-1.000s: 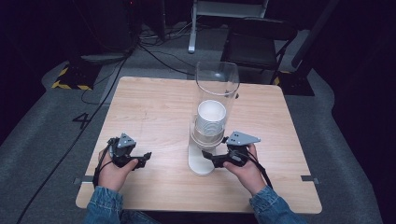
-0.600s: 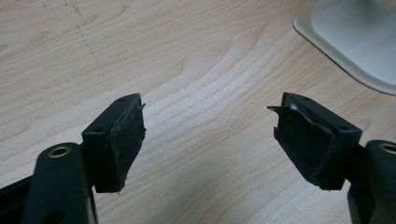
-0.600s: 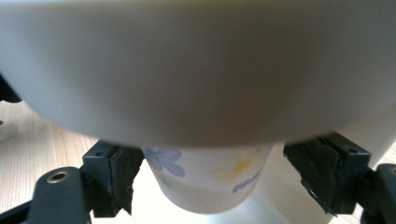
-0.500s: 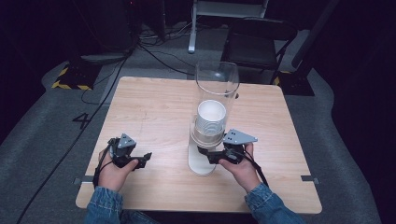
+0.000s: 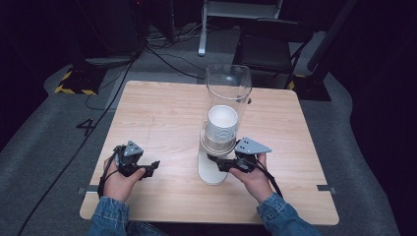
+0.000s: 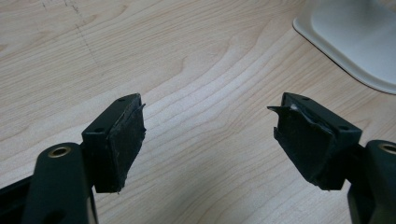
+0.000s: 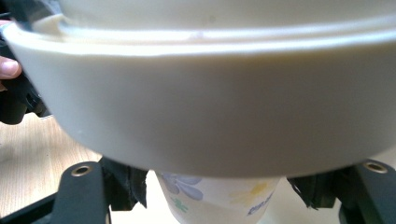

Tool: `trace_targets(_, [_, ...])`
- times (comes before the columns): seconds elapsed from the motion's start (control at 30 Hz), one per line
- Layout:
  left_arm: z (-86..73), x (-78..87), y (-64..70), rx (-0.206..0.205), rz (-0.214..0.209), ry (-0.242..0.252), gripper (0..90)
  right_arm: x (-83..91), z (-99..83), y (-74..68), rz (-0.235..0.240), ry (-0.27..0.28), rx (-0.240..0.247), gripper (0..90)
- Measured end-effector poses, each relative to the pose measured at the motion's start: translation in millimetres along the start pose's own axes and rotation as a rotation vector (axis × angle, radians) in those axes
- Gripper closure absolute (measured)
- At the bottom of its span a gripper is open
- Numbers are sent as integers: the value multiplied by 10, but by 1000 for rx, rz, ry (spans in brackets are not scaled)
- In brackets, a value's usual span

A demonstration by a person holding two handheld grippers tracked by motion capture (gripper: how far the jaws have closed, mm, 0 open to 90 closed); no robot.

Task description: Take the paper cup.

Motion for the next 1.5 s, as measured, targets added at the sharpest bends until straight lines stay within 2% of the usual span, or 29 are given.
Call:
trace_targets(0.13, [0, -1, 2, 0, -3, 1, 242, 1, -4, 5, 3, 0, 2, 310])
trace_targets(0.37, [2, 4, 3, 2, -3, 4, 242, 4, -28, 24, 10, -1, 47, 316])
trace_targets(0.67, [4, 7, 11, 0, -5, 2, 242, 4, -45, 38, 14, 4, 69, 320])
trace_targets(0.77, [3, 8, 13, -1, -4, 0, 243, 10, -50, 58, 8, -3, 92, 321])
trace_targets(0.93, [-1, 5, 10, 0, -6, 1, 242, 15, -53, 72, 2, -9, 104, 320])
trace_targets(1.03, [-1, 4, 11, 2, -6, 1, 243, 22, -58, 91, -12, -23, 131, 320])
trace_targets(1.5, [-10, -11, 16, 1, -7, -5, 243, 26, -68, 61, -8, -22, 79, 321])
Point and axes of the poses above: each handheld gripper's, and its own axes: x roughly backward along the jaws, z roughly out of its top, y roughly to its right, the point moved 3 cm from there along -x, roughly forward along the jaws, and after that the axes turned 15 degrees about z, right-handed, at the moved point
